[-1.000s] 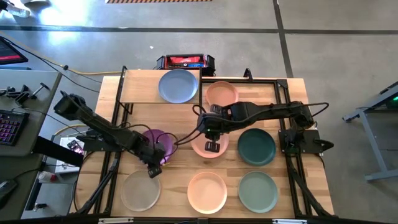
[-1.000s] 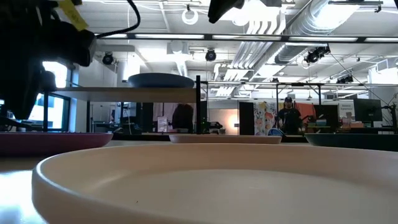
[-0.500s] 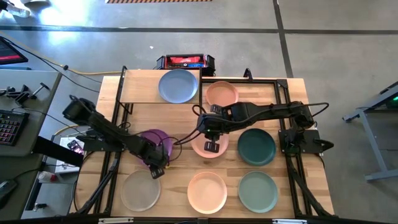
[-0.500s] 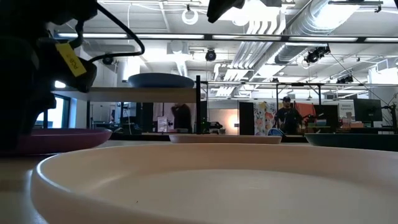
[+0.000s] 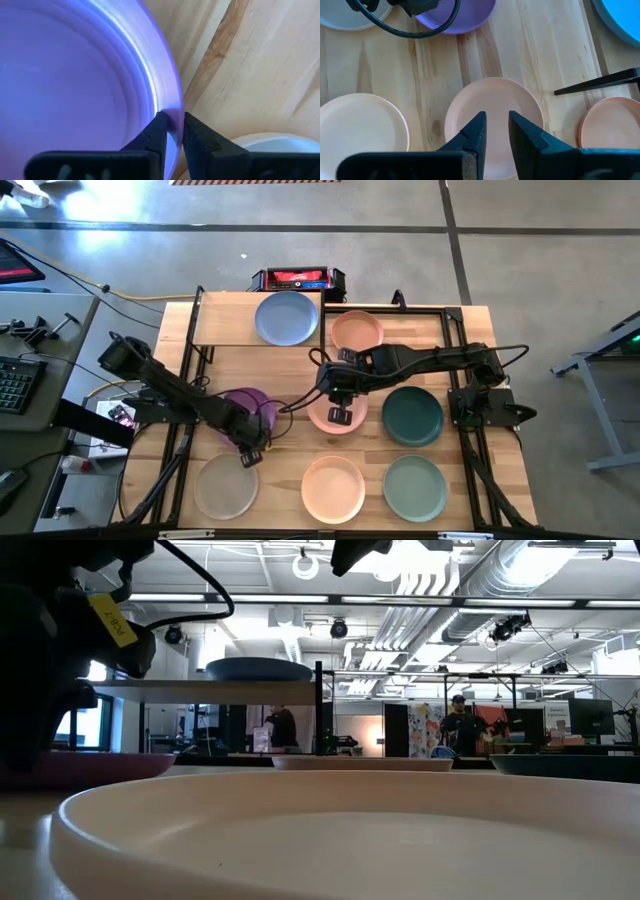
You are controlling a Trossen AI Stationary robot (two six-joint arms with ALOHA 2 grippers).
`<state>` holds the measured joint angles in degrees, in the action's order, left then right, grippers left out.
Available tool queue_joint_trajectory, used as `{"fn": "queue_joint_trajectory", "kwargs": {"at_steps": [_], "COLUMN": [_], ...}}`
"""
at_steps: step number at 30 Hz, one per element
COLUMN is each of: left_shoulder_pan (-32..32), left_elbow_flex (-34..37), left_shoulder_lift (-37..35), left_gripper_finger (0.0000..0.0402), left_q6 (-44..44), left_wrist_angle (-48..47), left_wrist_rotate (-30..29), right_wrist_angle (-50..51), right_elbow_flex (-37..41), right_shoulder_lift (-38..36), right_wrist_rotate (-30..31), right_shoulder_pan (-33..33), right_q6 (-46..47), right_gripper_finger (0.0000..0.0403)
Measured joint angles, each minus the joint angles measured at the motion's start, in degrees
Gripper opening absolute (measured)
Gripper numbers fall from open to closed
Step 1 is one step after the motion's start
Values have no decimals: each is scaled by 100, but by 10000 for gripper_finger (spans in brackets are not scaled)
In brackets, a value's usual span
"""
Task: Place and stack plates onto a shelf
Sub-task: Stack the purple plate on top of the the light blue plate on the shelf
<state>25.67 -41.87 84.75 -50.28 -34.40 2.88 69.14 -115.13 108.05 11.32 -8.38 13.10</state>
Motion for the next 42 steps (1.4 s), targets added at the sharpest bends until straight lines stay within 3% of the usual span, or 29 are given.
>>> {"fn": "queue_joint_trajectory", "kwargs": {"at_steps": [4,14,26,36,42], "left_shoulder_pan": [9,291,645,522,178], "left_elbow_flex": [0,3,-671,-1500,-1907], "left_shoulder_lift": [-130,-857,-2092,-2315,-2314], "left_gripper_finger": [9,3,0,0,0], "left_q6": [66,94,586,1488,2252], "left_wrist_angle": [-51,-93,-599,-1294,-1392], "left_wrist_rotate": [-24,-299,-1507,-2626,-3013], "right_wrist_angle": [0,-2,9,65,137], "right_elbow_flex": [0,0,0,0,0], "right_shoulder_lift": [0,0,0,0,0], "right_wrist_rotate": [-1,-31,-22,14,329], "right_shoulder_pan": [1,0,3,81,251], "right_q6": [-2,-2,-39,-484,-910], "right_gripper_finger": [60,60,60,60,60]}}
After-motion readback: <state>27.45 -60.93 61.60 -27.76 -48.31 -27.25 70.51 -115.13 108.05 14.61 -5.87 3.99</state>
